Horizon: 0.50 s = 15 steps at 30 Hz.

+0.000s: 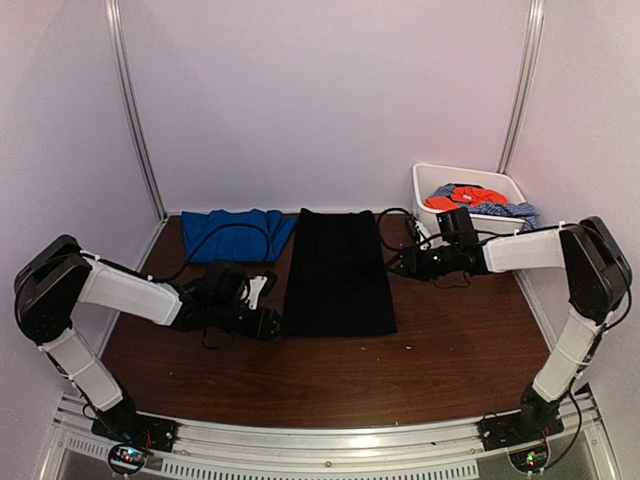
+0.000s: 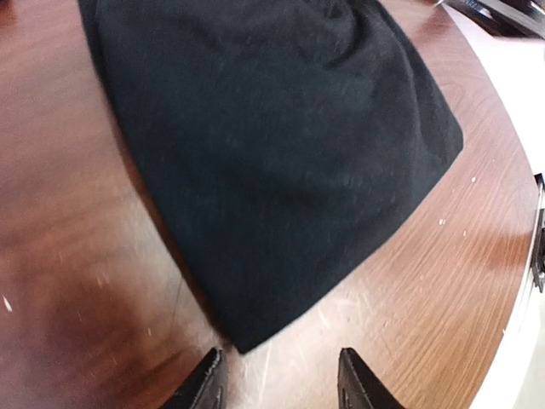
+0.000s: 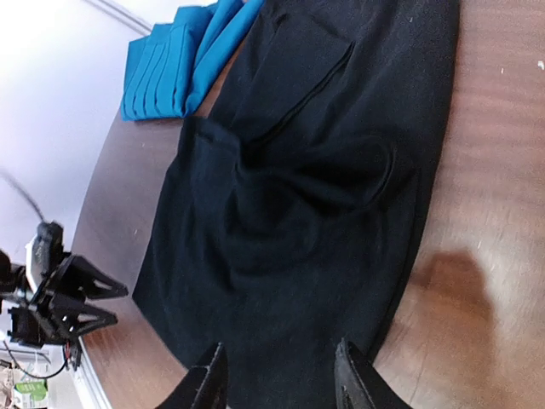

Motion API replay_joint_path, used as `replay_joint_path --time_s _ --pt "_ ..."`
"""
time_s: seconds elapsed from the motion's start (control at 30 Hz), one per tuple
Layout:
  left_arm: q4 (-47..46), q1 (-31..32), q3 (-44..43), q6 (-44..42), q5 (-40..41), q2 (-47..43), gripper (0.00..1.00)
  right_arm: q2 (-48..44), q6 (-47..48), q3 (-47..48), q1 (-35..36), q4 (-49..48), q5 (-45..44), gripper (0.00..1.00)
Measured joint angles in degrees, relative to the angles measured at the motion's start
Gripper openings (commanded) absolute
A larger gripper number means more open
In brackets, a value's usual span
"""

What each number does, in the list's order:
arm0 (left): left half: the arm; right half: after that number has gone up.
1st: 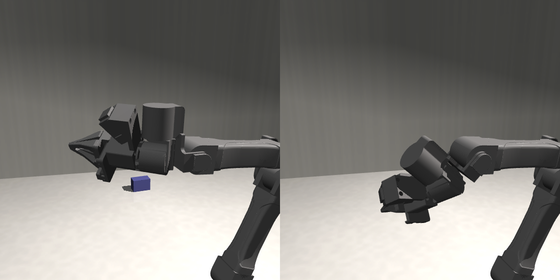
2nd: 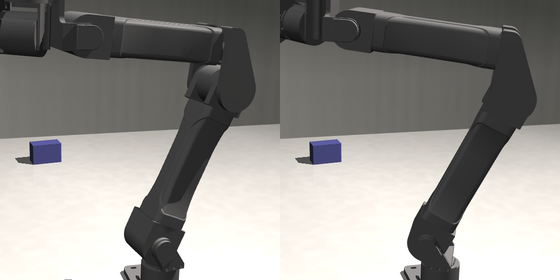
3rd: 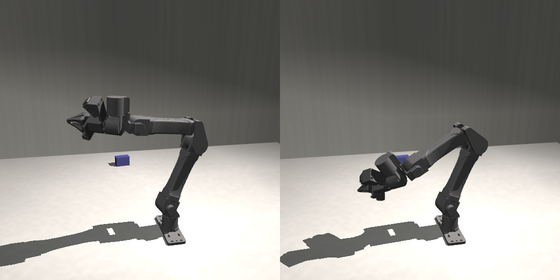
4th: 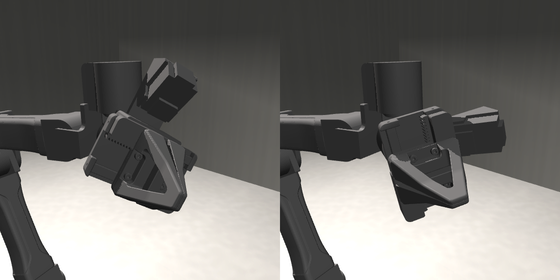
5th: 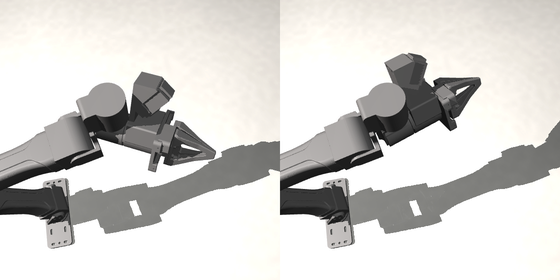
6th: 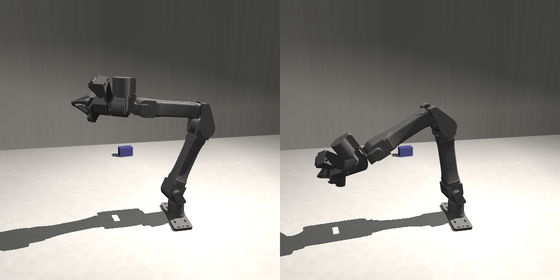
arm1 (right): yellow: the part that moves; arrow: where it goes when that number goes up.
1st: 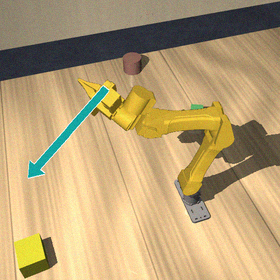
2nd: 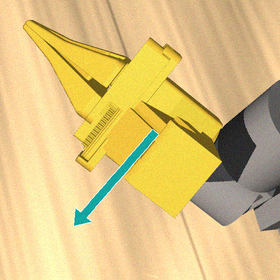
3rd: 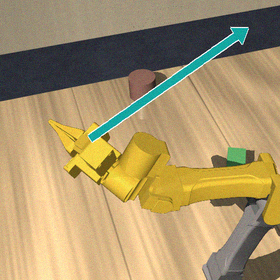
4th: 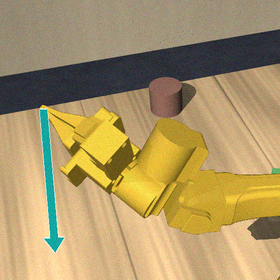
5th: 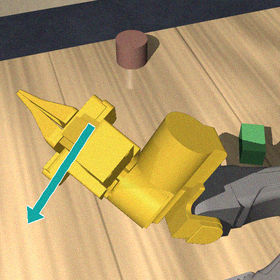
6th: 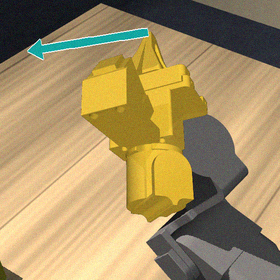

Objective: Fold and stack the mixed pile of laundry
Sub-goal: Smooth out the 2/3-rectangle-folded T-shirt at the center of the board, then pick up the 2/3-rectangle-folded T-shirt from the center of the board.

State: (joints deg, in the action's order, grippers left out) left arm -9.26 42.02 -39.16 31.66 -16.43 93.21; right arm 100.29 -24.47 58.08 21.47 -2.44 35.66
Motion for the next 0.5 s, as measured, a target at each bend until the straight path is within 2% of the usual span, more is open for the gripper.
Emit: replay_joint_path --time_s 0.17,0.4,0.5 --pt "-0.2 0.0 1.7 1.8 -0.6 1.4 0.44 -8.3 -1.6 -10.9 2.2 -0.1 0.3 0.45" --pt "-6.1 0.0 1.5 3.5 -2.7 4.6 0.40 -6.2 -4.9 -18.9 3.8 -1.7 1.4 0.48" --pt "-8.1 0.0 1.3 3.7 -3.3 5.9 0.35 -5.3 -5.8 -19.7 4.6 -3.8 1.9 0.45"
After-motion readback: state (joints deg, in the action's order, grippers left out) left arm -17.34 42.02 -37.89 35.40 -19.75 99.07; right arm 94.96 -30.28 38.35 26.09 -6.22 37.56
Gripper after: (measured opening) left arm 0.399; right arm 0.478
